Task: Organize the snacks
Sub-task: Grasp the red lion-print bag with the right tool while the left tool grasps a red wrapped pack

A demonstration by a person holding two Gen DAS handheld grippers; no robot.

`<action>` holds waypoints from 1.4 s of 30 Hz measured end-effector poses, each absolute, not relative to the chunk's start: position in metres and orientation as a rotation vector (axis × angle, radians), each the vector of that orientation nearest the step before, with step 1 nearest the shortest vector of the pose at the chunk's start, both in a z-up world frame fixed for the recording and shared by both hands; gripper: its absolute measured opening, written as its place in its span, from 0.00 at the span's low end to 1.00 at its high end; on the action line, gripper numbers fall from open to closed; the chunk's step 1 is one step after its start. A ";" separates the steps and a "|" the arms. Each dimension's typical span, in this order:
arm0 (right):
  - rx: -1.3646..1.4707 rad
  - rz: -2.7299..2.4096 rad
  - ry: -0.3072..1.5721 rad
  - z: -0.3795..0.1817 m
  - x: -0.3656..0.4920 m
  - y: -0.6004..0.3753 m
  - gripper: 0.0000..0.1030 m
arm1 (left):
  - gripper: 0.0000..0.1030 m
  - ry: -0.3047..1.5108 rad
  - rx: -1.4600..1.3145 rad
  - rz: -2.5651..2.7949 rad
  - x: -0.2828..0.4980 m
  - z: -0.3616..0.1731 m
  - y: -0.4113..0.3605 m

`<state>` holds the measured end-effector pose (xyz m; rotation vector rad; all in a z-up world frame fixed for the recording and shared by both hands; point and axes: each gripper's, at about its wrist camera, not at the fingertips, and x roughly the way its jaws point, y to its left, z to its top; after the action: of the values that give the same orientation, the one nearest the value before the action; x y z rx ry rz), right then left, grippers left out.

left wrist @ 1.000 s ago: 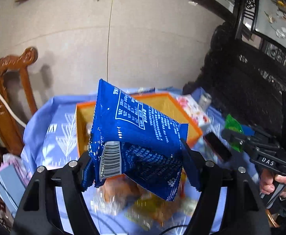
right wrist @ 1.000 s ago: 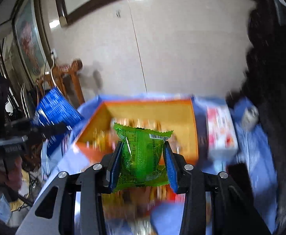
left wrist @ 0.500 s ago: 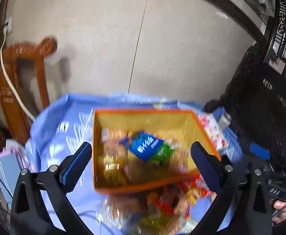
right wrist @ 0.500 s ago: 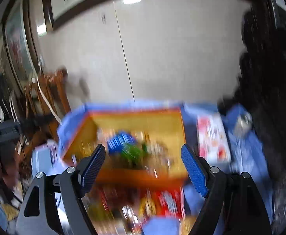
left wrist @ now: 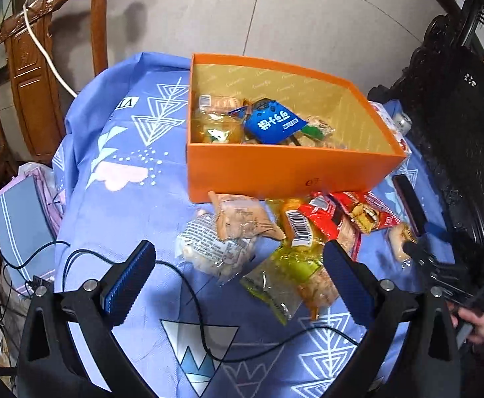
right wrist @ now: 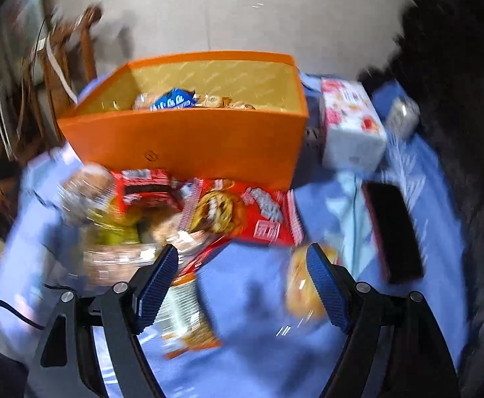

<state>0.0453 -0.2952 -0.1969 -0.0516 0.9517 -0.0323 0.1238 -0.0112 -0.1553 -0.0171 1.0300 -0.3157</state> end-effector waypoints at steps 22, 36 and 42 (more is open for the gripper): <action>-0.582 0.164 0.967 -0.251 0.111 -0.273 0.41 | 0.96 1.133 0.062 -0.286 0.147 -0.195 -0.016; -0.408 0.124 0.937 -0.217 0.082 -0.267 0.20 | 0.96 1.084 0.219 -0.453 0.152 -0.212 -0.073; -0.271 0.099 0.966 -0.218 0.095 -0.285 0.20 | 0.96 0.951 0.450 -0.567 0.146 -0.213 -0.133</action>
<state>0.0947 -0.2848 -0.2175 -0.2710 0.9660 0.0994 0.1463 -0.1334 -0.2133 0.4505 0.9506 -0.5671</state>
